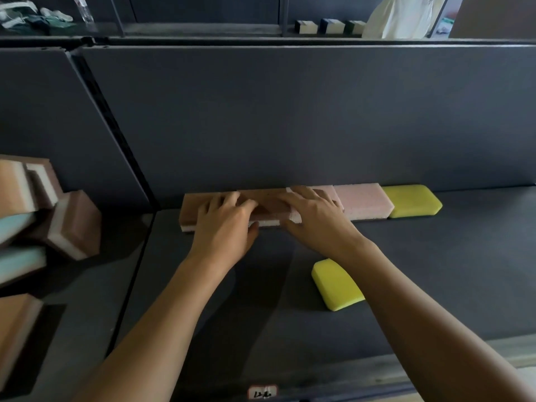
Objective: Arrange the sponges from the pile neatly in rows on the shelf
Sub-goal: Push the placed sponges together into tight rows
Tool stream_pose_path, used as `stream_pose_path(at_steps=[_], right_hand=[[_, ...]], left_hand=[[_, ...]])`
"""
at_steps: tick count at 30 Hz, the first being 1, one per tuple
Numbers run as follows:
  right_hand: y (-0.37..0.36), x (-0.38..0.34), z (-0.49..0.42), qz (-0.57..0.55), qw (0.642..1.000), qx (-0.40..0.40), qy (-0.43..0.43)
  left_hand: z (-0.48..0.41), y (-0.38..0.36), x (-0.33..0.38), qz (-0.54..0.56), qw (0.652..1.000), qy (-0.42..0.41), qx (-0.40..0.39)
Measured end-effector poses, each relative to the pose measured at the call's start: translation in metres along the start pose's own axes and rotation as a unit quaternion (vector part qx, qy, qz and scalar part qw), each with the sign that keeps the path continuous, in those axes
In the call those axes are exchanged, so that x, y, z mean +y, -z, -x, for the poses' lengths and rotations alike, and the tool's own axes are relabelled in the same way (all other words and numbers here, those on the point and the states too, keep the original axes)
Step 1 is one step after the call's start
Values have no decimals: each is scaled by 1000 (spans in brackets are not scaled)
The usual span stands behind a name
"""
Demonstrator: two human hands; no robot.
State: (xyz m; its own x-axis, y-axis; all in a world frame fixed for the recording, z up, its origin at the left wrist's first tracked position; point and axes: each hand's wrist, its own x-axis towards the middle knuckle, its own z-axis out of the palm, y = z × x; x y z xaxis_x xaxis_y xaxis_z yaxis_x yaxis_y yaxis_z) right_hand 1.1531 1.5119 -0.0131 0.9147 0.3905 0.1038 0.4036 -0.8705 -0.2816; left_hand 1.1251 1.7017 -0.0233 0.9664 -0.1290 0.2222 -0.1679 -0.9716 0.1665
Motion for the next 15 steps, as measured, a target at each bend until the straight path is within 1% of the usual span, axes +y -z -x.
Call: stream_pose_path(at_steps=[4, 9, 12, 15], right_hand=[[11, 24, 5, 2, 1000, 18, 0], [25, 67, 16, 16, 999, 27, -26], [28, 91, 21, 32, 998, 31, -47], [27, 106, 21, 33, 998, 28, -53]], left_hand=[[-8, -1, 28, 13, 999, -35, 16], [-23, -14, 63, 22, 996, -80, 25], [-33, -22, 78, 17, 997, -78, 20], [-38, -29, 87, 6, 999, -53, -5]])
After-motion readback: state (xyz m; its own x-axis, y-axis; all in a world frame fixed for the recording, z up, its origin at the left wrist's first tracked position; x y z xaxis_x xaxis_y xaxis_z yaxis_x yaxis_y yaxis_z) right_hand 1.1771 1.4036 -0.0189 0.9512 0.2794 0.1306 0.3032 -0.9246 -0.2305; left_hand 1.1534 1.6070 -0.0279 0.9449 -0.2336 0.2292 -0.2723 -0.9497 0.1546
